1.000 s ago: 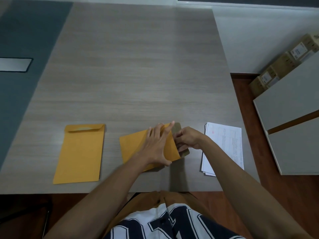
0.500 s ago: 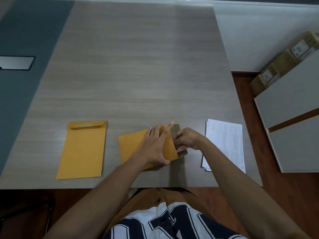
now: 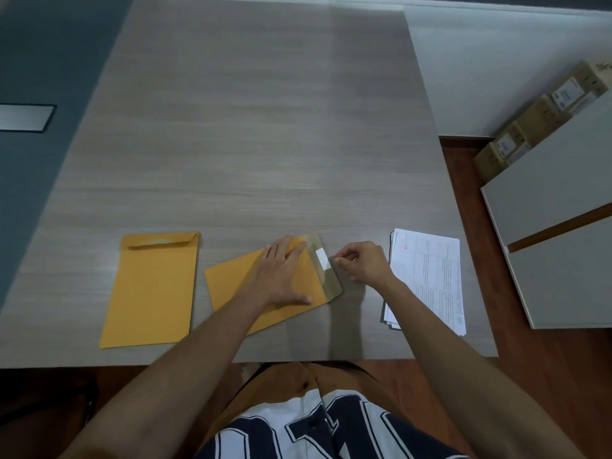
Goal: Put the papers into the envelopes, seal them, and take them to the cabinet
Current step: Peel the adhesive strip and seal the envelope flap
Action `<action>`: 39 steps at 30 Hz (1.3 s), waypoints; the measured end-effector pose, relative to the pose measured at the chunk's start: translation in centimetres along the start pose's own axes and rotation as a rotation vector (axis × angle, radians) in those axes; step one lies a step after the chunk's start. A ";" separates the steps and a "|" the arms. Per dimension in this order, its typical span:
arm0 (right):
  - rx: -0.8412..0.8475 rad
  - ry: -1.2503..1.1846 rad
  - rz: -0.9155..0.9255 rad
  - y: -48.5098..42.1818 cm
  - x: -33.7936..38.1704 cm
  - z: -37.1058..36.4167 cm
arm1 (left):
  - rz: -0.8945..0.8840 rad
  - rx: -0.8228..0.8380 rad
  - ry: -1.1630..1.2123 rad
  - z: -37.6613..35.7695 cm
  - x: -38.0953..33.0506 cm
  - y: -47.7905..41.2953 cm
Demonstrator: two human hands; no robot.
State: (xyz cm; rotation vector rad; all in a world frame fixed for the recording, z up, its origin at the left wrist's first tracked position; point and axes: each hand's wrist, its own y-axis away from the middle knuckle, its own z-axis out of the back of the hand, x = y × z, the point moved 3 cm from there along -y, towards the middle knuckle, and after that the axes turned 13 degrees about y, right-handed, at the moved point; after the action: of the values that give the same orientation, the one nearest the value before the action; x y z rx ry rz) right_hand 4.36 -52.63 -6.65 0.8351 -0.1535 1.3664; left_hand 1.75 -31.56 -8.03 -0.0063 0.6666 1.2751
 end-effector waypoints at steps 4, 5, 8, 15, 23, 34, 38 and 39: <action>-0.027 0.180 0.100 -0.5 0.5 -1.4 | 0.025 -0.083 -0.073 -0.1 -0.4 -1.1; -0.028 0.204 0.124 -0.7 0.7 -1.6 | 0.042 -0.079 -0.087 -0.2 -0.6 -1.4; -0.037 0.327 0.216 -1.2 1.6 -2.2 | 0.081 -0.056 -0.154 -0.1 -1.1 -2.3; -0.032 0.510 0.242 -2.0 2.5 -3.1 | 0.091 -0.035 -0.174 0.2 -0.8 -3.1; -0.034 0.483 0.245 -2.3 2.5 -3.1 | 0.077 -0.051 -0.183 0.4 -0.8 -3.1; -0.056 0.488 0.254 -2.5 2.5 -3.5 | 0.066 -0.071 -0.184 0.4 -0.7 -3.1; -0.063 0.492 0.254 -2.5 2.5 -3.5 | 0.062 -0.073 -0.192 0.4 -0.7 -3.1; -0.065 0.490 0.252 -2.5 2.5 -3.5 | 0.060 -0.074 -0.192 0.4 -0.7 -3.1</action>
State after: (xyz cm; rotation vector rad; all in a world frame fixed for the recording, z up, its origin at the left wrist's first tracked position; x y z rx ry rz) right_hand 5.98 -48.43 -8.80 0.4155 0.0818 1.7551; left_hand 4.59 -33.05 -8.48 0.0751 0.4574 1.3385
